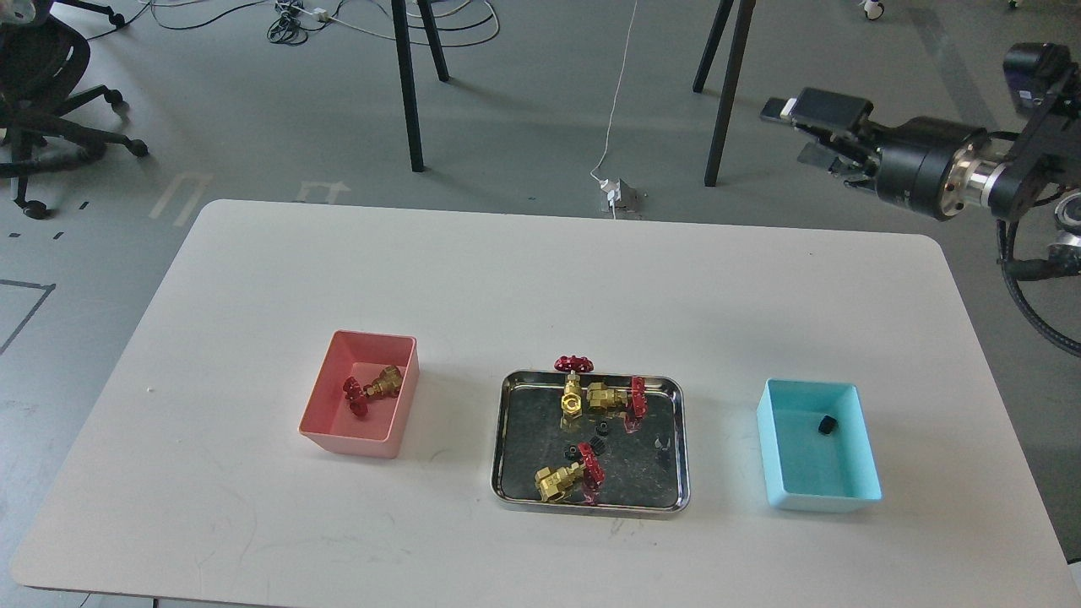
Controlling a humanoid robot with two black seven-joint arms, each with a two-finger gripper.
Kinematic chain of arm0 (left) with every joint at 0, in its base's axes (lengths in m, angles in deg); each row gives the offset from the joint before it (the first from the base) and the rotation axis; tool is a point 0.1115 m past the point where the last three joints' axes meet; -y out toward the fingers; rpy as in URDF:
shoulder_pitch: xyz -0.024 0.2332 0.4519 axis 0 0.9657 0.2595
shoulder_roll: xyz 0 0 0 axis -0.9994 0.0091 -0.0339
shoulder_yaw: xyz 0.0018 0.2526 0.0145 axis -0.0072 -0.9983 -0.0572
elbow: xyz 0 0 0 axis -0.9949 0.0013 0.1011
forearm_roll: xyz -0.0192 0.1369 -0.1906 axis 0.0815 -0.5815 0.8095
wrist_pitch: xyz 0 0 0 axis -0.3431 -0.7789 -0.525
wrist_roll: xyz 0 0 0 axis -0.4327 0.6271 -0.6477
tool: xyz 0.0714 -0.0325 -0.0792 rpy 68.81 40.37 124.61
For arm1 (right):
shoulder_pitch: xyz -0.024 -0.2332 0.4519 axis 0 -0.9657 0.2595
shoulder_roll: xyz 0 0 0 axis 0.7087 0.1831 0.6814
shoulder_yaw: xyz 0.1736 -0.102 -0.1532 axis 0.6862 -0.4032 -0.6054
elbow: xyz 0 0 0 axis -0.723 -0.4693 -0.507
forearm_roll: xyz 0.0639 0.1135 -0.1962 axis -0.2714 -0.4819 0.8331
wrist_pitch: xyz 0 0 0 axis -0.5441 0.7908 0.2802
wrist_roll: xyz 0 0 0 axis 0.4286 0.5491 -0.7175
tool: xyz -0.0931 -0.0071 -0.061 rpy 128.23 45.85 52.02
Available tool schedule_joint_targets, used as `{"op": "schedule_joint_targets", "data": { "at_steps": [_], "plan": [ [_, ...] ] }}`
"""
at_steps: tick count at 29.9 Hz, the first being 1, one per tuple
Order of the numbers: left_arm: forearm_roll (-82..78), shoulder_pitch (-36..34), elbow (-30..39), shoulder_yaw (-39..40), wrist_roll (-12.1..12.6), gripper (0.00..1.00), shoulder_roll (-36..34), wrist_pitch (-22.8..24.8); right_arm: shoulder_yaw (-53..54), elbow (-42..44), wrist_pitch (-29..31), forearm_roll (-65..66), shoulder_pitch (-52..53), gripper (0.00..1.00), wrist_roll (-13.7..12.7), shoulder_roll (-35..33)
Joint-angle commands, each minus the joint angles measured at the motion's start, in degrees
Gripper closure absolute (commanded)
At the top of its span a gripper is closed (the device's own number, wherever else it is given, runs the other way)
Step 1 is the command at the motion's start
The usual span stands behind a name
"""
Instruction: Place valve in pink box and gear in blue box
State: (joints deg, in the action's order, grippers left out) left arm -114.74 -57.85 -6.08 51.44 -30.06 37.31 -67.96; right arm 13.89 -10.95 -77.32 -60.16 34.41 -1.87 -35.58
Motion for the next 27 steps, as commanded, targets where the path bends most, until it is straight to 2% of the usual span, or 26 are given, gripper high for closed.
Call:
{"op": "schedule_joint_targets", "data": {
  "at_steps": [1,5,10,14,17,21,27],
  "plan": [
    [-0.5,-2.4,-0.3,-0.2,2.0,0.04,2.9,0.5,4.4,6.3,-5.6,-10.4,0.0,0.06,-0.2,3.8],
    [-0.5,-7.0,-4.8,-3.2,4.5,0.04,7.9,1.5,8.5,15.7,-10.8,-18.3,-0.1,0.07,-2.4,10.1],
    [0.2,-13.7,-11.6,-13.5,5.5,0.04,13.5,3.4,12.1,26.1,-15.9,-22.0,-0.3,0.07,-4.9,18.9],
    [1.5,-15.8,-15.9,-14.1,5.5,0.04,18.4,4.6,17.2,33.6,-17.8,-22.3,-0.5,0.07,-7.3,25.3],
    [4.9,-16.5,-16.6,-14.2,5.5,0.04,19.4,4.6,20.0,38.2,-17.8,-22.3,-0.8,0.06,-8.9,27.9],
    [5.7,-16.7,-16.6,-14.4,5.5,0.04,19.8,4.5,19.6,39.9,-17.8,-20.9,-0.5,0.01,-8.4,30.4],
    [5.7,-16.3,-16.3,-14.7,5.5,0.04,19.8,4.4,19.7,39.4,-17.4,-17.6,-0.5,0.01,-8.2,30.2]
  ]
}}
